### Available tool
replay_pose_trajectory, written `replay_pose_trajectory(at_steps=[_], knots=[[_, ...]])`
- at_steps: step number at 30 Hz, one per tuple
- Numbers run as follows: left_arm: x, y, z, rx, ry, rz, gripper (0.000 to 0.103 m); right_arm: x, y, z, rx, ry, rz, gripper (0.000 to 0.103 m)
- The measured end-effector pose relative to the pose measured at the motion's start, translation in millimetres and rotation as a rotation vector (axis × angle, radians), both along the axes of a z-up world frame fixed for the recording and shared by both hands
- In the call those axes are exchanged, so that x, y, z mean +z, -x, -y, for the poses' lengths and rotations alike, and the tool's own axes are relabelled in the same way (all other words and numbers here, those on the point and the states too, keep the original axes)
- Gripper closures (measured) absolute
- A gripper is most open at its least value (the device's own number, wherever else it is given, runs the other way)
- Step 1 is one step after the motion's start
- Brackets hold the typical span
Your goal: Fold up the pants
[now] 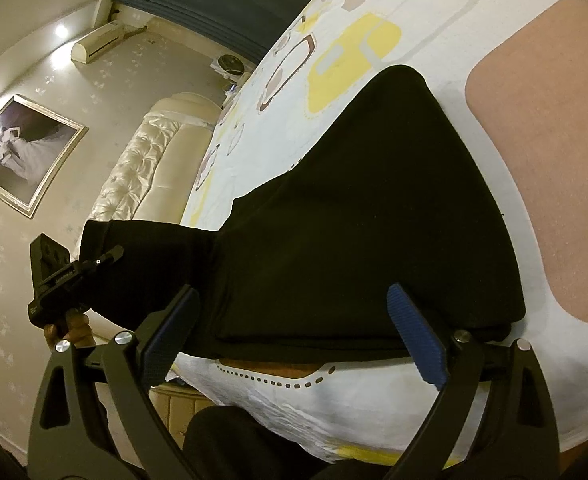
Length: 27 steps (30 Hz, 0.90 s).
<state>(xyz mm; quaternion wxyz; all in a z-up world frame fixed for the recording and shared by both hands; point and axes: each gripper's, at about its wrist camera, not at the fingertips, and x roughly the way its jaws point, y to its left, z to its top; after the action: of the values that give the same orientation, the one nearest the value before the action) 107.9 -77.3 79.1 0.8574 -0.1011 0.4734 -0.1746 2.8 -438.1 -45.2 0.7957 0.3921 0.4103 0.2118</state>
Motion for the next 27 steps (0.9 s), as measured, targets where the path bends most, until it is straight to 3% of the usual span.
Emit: replay_pose_trajectory(at_steps=[5,12,27], knots=[[-10,0,31,-0.007,-0.033,-0.008,0.089,-3,0,3,-0.008,-0.024,0.002,0.008],[-27,2,84,-0.029,-0.143,0.013,0.089,-4,1,6,-0.013,-0.037,0.006,0.008],[-69,4,159,-0.085,-0.276,0.021,0.089,-13,5,19,-0.034,-0.123,0.014,0.008]])
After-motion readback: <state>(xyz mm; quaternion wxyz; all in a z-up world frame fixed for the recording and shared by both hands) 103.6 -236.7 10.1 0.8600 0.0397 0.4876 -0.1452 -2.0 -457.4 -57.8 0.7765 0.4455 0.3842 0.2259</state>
